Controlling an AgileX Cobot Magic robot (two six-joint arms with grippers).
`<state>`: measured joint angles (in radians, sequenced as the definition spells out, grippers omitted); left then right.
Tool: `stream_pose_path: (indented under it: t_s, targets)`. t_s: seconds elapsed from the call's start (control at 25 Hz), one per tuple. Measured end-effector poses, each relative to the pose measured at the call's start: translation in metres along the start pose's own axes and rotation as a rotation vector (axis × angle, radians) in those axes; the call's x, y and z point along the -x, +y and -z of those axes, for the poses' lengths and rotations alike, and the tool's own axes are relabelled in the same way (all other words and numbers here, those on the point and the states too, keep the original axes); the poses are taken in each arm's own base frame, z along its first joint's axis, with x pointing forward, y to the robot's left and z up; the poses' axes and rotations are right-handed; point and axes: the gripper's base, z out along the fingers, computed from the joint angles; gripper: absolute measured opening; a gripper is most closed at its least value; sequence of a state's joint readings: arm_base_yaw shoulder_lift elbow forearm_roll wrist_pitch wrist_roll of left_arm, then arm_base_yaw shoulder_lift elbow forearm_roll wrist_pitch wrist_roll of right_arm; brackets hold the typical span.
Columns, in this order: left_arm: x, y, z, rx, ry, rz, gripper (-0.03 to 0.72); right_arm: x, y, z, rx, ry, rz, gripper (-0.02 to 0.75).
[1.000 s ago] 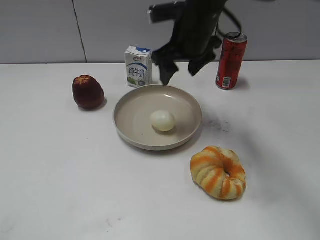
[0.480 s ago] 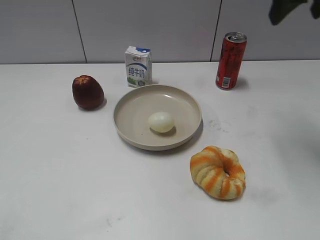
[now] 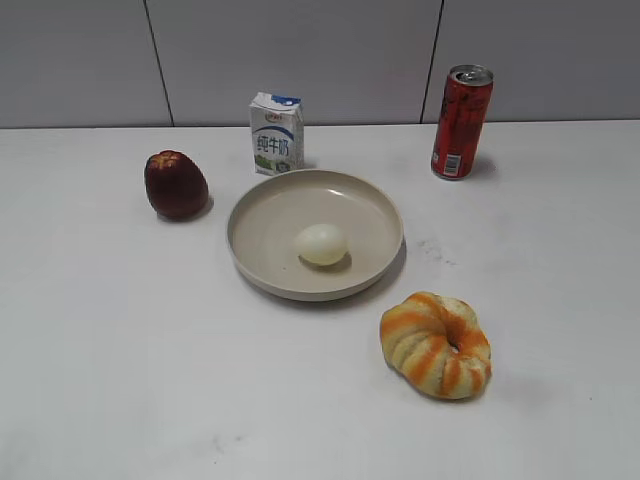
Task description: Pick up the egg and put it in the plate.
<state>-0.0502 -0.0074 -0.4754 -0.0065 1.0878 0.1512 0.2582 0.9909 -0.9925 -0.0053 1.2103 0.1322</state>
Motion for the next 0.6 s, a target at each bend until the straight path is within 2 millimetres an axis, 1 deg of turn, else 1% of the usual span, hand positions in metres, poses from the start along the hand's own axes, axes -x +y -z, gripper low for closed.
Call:
stream_pose_path:
  t_s: [0.12,0.28,0.44,0.52,0.6]
  targets:
    - [0.0,0.0,0.0,0.0,0.0,0.0,0.19,-0.037,-0.005,0.007,0.006,-0.049,-0.001,0.594]
    - [0.0,0.0,0.0,0.0,0.0,0.0,0.19,-0.08,-0.011,0.015,0.021,-0.161,-0.003,0.594]
    - [0.0,0.0,0.0,0.0,0.0,0.0,0.19,-0.12,-0.016,0.011,0.031,-0.24,0.005,0.594]
    - [0.0,0.0,0.0,0.0,0.0,0.0,0.19,-0.136,-0.018,0.005,0.033,-0.263,0.01,0.594]
    - [0.0,0.0,0.0,0.0,0.0,0.0,0.19,-0.148,-0.019,0.002,0.035,-0.294,0.018,0.594]
